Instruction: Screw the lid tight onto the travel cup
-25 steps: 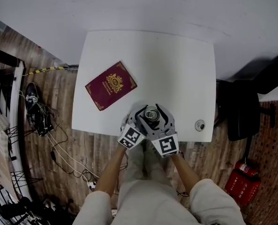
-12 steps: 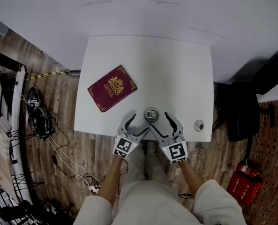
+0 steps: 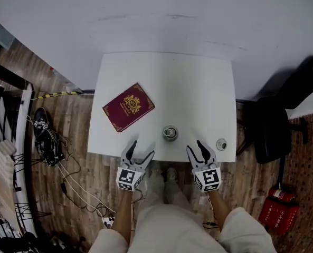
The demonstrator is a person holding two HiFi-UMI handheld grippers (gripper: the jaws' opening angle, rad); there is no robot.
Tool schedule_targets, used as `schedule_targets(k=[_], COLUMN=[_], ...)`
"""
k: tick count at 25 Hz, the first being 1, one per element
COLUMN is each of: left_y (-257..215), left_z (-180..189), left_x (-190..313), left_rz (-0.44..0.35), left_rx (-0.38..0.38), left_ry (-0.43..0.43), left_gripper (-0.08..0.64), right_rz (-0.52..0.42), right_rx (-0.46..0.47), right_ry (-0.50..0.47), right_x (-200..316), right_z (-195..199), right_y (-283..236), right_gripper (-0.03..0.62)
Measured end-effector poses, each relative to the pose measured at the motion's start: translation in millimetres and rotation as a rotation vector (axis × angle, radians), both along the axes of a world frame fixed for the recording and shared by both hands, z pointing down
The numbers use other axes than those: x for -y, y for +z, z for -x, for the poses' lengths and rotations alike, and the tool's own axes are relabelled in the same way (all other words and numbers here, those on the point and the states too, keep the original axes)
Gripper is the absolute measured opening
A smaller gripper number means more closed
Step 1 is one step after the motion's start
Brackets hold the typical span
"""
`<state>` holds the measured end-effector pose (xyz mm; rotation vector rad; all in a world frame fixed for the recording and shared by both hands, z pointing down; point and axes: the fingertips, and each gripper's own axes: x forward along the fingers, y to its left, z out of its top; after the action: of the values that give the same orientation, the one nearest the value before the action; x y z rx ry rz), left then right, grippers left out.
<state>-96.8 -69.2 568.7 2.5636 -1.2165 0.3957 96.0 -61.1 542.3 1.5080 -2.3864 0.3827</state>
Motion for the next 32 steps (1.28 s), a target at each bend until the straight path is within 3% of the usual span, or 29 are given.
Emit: schedule_targets(k=[4, 7, 15, 21, 32], left_y=[-15, -28, -65, -83, -133], left_z=[9, 15, 34, 39, 38], left_x=[-9, -16, -15, -9, 17], left_rz=[-0.001, -0.001, -0.037, -0.031, -0.12], left_rx=[-0.007, -0.034, -0.01, -0.003, 0.02], left_ry=[-0.037, -0.05, -0.096, -0.096, -0.081], left_gripper=[0.342, 0.204, 0.018, 0.008, 0.008], right_rz=[0.01, 0.008, -0.026, -0.067, -0.171], right_rx=[-0.019, -0.022, -0.016, -0.011, -0.014], right_ry=[0.043, 0.077, 0.122, 0.121, 0.128], right_x=[-9, -14, -13, -6, 10], right_z=[-16, -24, -38, -38, -42], right_y=[-5, -13, -42, -73, -129], right_gripper=[0.105, 0.039, 0.0, 0.0, 0.0])
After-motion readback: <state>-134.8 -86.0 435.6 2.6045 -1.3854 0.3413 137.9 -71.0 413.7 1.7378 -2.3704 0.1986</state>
